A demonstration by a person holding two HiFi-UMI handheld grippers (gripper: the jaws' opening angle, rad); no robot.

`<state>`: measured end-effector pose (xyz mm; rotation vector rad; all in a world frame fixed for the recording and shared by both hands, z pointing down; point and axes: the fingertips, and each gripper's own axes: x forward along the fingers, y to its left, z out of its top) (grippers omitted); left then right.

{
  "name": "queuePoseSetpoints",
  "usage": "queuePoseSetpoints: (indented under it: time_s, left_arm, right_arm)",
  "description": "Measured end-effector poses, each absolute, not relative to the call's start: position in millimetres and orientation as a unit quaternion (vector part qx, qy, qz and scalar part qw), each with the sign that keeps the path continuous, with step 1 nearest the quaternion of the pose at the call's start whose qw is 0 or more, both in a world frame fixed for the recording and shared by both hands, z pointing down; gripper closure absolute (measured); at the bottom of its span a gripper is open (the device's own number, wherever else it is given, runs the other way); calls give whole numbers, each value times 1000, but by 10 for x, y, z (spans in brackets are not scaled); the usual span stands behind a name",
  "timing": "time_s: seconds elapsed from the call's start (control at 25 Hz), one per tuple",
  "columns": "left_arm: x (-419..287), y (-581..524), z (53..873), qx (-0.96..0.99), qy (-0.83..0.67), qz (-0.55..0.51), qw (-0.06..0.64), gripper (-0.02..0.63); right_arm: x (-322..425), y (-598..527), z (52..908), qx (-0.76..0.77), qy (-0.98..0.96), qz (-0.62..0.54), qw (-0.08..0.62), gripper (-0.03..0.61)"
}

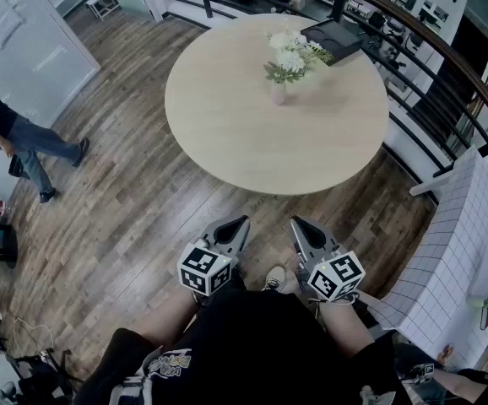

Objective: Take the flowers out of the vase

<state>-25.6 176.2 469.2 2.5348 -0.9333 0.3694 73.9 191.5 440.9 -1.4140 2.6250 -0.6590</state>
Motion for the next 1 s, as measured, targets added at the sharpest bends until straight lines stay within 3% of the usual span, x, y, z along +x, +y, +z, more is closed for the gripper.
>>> queuePoseSetpoints:
  time_s: [1.0]
  left_arm:
    - [-590, 1437, 4673, 917, -308, 142, 211, 607]
  right_arm:
    - [387, 1594, 4352, -479, 845, -227, 73, 557]
